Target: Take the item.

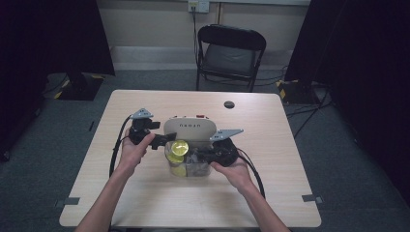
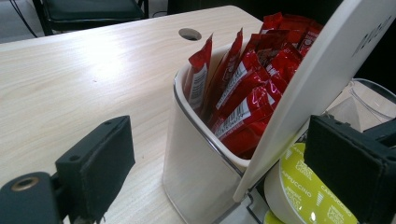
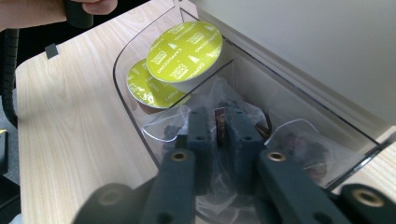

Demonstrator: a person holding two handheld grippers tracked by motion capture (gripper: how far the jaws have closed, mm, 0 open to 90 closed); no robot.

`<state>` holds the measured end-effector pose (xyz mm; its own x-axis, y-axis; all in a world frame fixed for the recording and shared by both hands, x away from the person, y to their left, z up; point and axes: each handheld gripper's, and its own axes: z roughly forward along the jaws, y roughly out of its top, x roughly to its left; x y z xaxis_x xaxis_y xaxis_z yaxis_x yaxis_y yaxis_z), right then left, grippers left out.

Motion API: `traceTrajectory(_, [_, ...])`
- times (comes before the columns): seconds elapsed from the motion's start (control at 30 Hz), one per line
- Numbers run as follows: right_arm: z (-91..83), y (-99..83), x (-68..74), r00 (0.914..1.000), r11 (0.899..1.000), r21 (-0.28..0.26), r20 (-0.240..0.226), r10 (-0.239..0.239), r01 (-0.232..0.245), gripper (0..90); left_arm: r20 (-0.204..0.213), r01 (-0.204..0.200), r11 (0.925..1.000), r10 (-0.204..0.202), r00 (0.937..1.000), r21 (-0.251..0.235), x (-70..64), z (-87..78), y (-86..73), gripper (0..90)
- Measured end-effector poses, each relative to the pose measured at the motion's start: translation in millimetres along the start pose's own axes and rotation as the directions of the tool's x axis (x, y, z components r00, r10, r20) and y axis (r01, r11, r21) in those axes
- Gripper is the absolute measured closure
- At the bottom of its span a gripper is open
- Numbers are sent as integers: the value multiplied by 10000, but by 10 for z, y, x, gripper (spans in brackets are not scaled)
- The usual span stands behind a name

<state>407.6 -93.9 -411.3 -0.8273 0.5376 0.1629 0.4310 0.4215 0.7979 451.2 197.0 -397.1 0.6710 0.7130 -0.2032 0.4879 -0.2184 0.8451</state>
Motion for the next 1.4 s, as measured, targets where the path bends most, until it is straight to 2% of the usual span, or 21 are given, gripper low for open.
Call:
traceTrajectory(0.13, [-17,-4,-10,10000,10000,-38,-7,39,-39,900,-2,-1,10000,1,10000,-4,-1,-1,-2,83])
traceTrajectory(0.83, [-113,37,13,9999,9980,-634,148,-12,21,900,5,9,10000,-9,10000,34,6,-2,-15,86])
traceTrajectory(1.4, [-228,123,39,9998,9934,-1132,70,-192,199,900,-28,56,10000,-56,10000,51,2,1,-23,86])
